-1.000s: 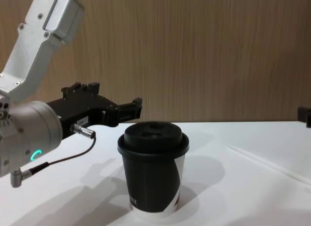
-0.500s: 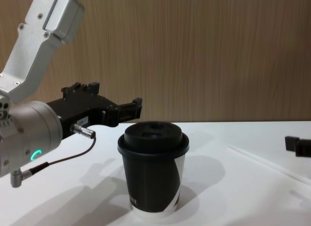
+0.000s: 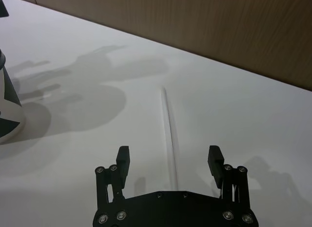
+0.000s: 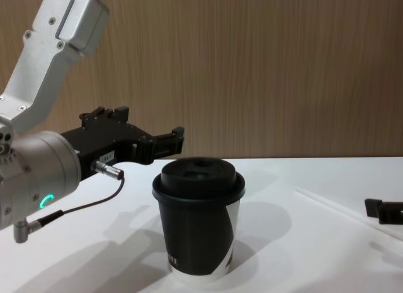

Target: Pick up the straw with one hand, pass it to the other hand, and insert it into the cup.

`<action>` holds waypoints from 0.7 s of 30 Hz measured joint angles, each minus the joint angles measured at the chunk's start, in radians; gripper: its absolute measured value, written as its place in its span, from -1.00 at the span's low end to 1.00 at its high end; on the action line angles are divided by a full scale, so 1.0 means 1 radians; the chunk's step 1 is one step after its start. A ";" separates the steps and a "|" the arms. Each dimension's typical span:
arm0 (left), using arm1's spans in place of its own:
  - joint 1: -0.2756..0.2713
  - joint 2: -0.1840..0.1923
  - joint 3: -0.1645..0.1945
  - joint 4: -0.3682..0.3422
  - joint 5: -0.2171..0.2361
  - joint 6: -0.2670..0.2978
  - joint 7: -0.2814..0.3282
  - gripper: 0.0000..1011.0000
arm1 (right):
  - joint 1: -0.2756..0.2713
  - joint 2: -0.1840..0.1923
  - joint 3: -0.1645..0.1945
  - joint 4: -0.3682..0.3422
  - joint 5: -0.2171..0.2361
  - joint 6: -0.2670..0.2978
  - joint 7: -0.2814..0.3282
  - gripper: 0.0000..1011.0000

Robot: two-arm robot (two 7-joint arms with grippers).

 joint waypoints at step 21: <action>0.000 0.000 0.000 0.000 0.000 0.000 0.000 0.98 | 0.052 0.020 -0.030 0.091 -0.027 -0.019 0.051 0.98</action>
